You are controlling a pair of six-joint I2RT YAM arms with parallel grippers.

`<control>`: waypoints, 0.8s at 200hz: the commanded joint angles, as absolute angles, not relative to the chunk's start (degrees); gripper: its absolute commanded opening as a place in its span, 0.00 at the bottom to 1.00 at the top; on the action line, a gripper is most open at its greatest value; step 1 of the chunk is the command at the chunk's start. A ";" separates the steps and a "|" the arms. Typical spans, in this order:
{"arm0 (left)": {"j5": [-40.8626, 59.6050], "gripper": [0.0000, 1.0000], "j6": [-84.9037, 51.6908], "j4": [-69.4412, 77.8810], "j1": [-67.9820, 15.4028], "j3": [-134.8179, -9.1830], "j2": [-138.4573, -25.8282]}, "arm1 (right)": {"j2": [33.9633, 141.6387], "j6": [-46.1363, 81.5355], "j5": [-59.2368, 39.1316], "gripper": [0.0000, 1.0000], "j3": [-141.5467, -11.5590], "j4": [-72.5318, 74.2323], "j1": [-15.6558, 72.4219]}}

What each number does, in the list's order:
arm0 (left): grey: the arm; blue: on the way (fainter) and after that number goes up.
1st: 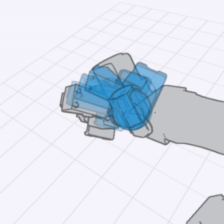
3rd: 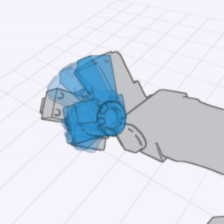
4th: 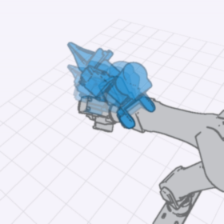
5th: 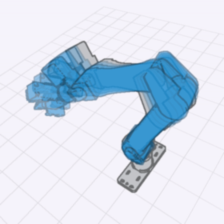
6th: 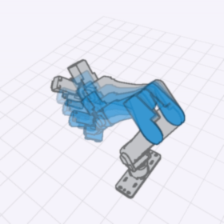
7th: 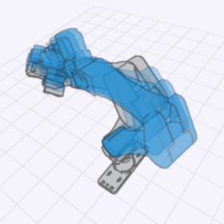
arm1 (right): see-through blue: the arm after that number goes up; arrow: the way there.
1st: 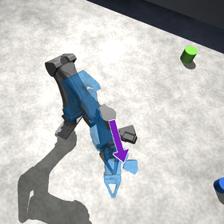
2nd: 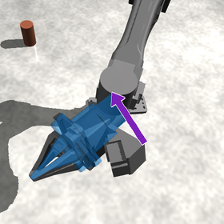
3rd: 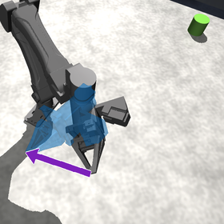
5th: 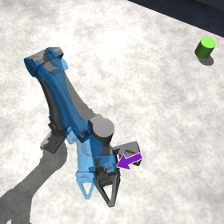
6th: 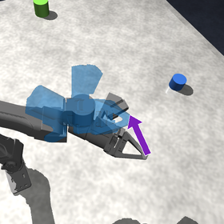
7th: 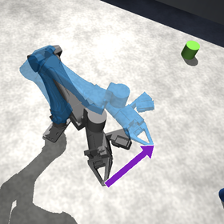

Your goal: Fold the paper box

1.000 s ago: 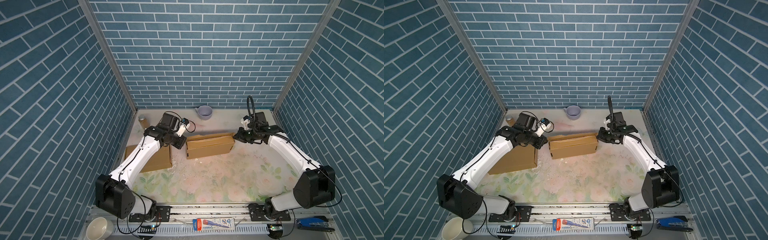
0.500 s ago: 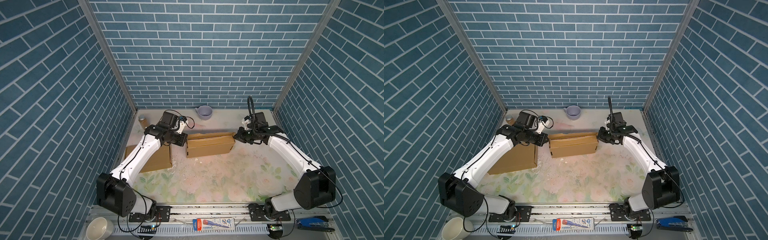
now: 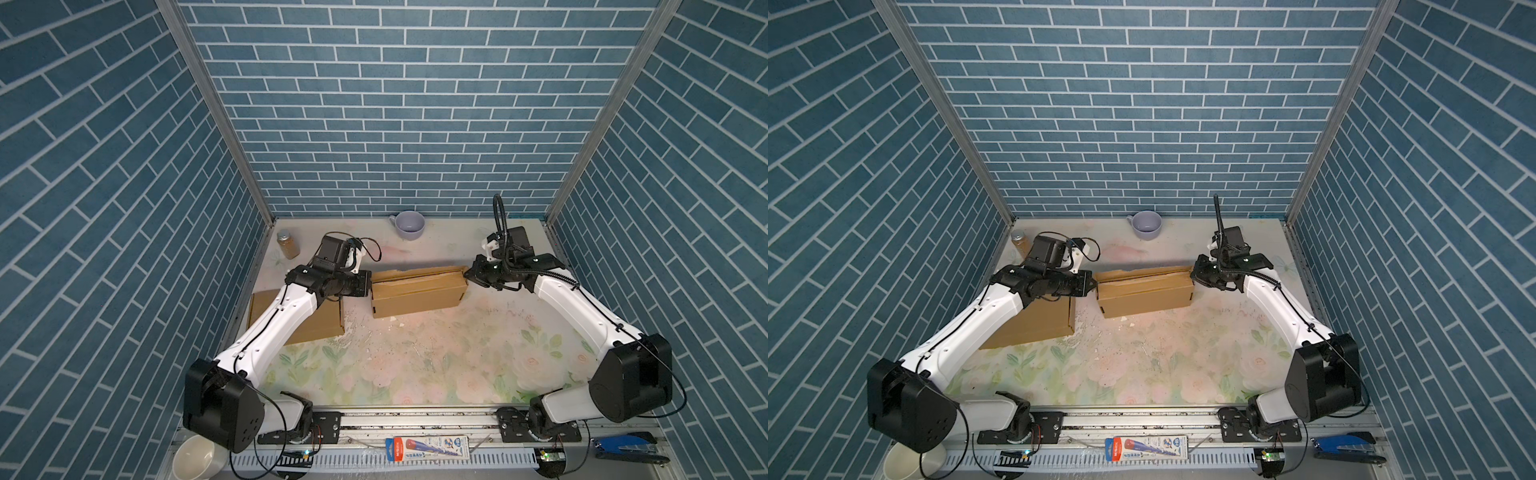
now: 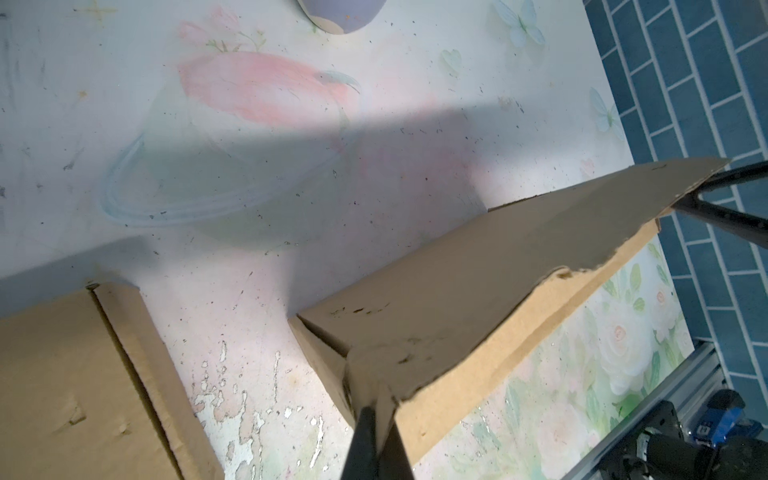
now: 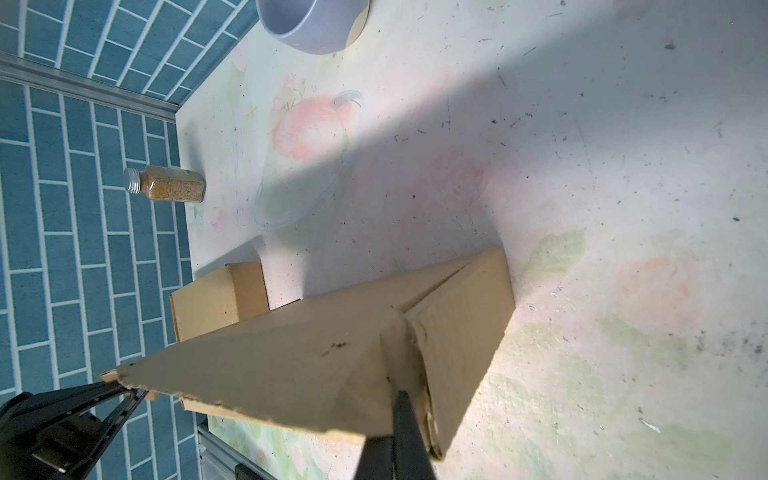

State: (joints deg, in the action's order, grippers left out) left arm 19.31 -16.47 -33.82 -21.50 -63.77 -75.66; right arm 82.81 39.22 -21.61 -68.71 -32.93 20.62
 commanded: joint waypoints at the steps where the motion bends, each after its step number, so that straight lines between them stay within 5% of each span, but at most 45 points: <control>1: 17.66 0.00 -19.47 -30.73 -22.39 -61.24 -75.03 | 82.97 42.45 -19.73 0.00 -65.88 -36.57 21.01; 160: 9.65 0.00 -26.36 -21.24 -25.67 -52.69 -70.88 | 82.27 43.15 -19.35 0.00 -64.60 -35.73 21.37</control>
